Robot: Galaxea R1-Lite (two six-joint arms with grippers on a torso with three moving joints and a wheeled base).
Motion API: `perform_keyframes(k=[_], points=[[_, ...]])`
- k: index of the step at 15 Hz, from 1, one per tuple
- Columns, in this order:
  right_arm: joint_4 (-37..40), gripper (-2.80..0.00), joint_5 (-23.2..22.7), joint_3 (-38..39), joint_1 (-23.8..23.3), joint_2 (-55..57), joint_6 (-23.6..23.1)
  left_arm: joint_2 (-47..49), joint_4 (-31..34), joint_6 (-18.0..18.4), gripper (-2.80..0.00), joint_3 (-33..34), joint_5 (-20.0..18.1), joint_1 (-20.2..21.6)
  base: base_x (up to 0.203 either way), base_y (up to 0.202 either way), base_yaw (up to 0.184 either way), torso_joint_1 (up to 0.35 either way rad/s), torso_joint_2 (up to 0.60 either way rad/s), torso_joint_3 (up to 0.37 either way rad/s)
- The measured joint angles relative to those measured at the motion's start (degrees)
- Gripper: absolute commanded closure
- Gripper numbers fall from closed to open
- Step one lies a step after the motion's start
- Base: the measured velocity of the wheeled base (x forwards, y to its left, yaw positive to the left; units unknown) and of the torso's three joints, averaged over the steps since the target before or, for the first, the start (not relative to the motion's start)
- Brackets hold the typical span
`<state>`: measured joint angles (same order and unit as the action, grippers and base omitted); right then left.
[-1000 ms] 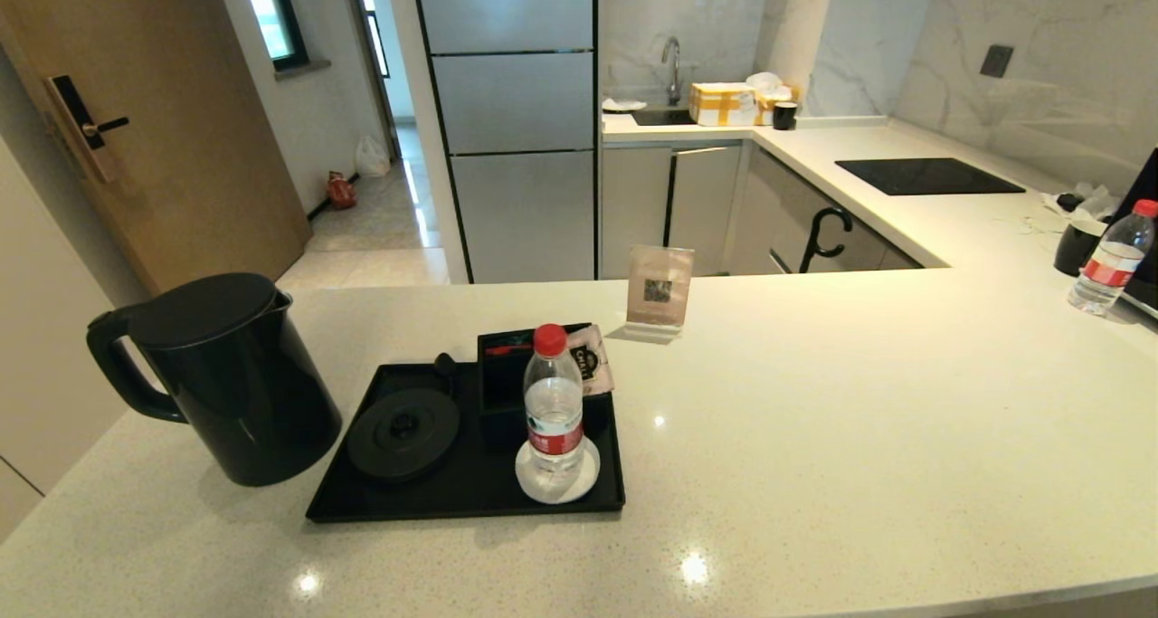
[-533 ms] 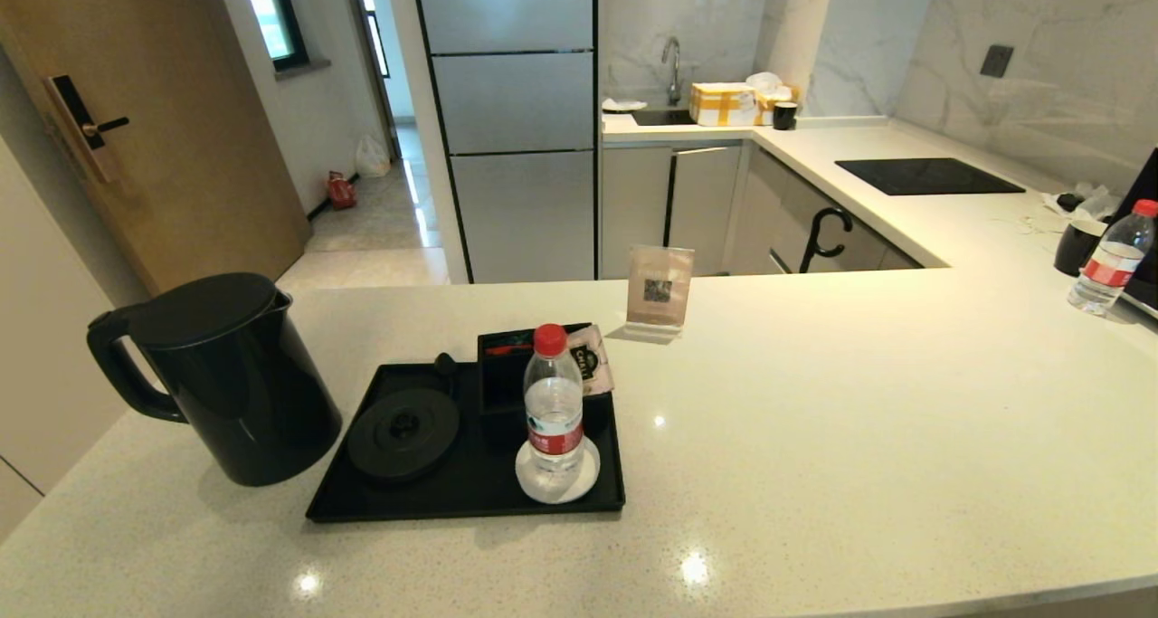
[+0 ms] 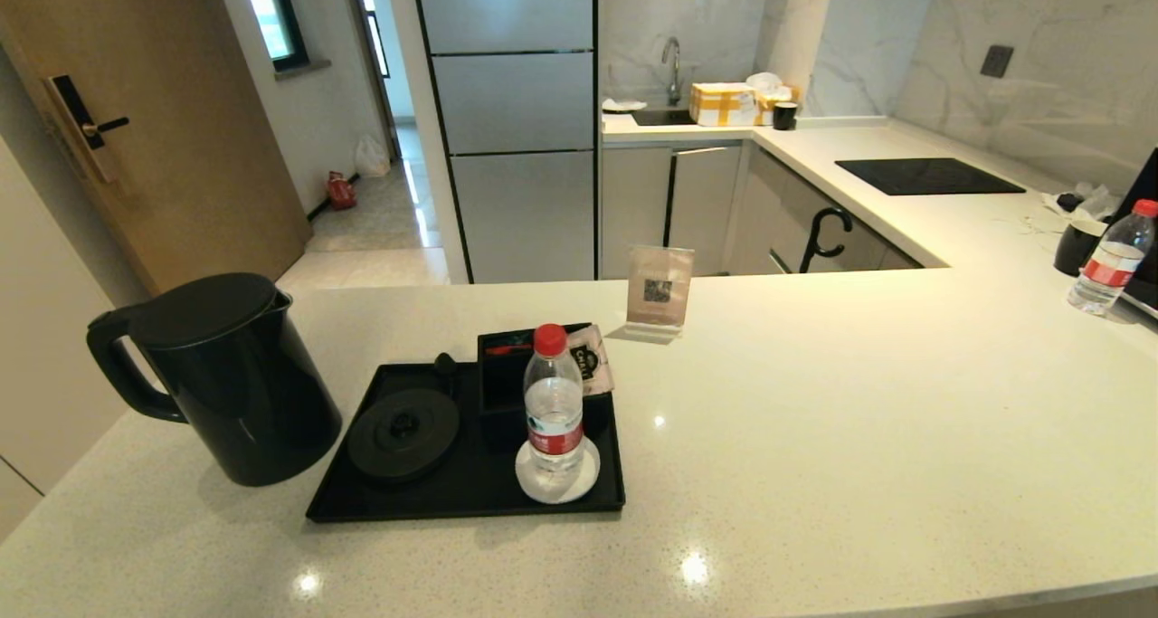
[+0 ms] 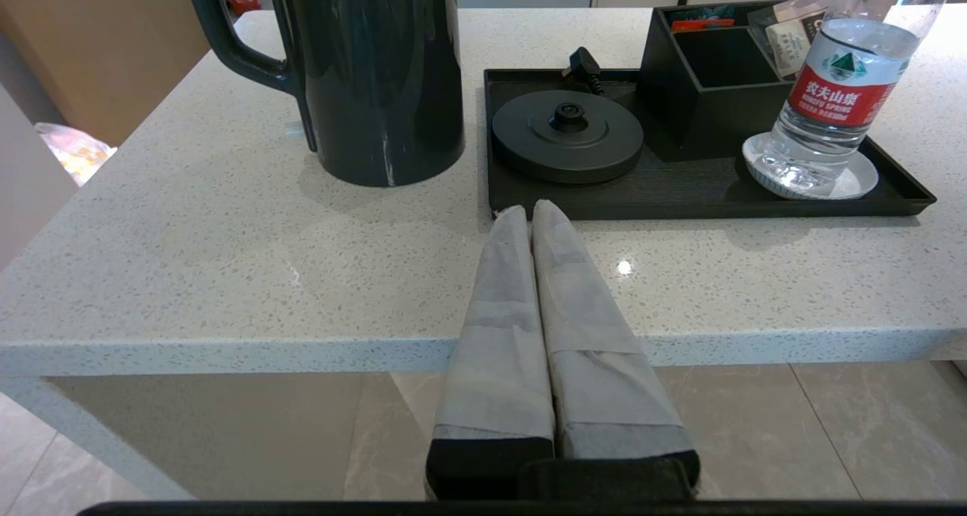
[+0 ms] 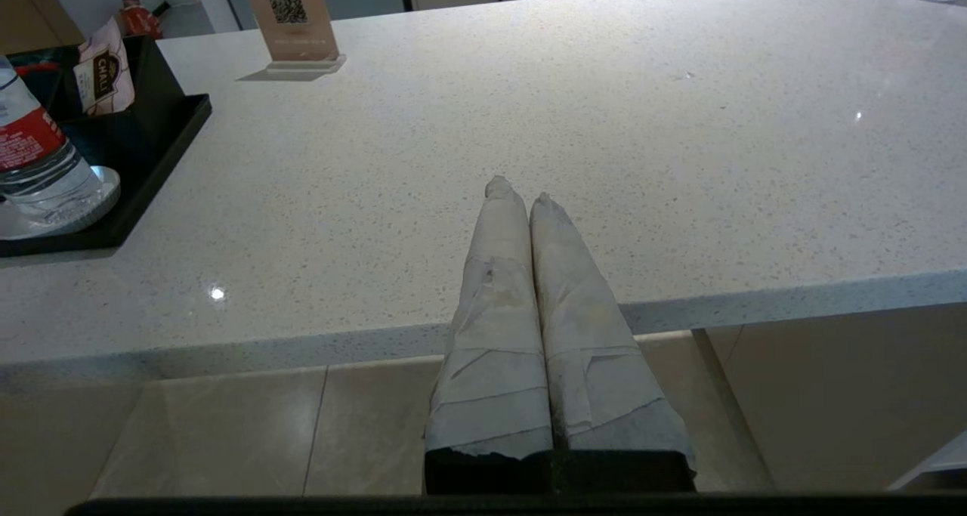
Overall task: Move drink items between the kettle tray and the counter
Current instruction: Pick up the bottled water
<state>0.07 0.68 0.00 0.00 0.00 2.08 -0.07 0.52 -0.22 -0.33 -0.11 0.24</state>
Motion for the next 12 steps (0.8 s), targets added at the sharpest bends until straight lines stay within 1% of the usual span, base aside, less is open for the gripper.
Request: perform_keyframes(k=[12], points=[[0.5, 0.0, 0.29, -0.27, 0.0, 0.05, 0.55, 0.0, 0.0, 0.0, 0.0, 0.06, 0.01, -0.01, 0.0, 0.0, 0.0, 0.0, 0.0, 0.0]])
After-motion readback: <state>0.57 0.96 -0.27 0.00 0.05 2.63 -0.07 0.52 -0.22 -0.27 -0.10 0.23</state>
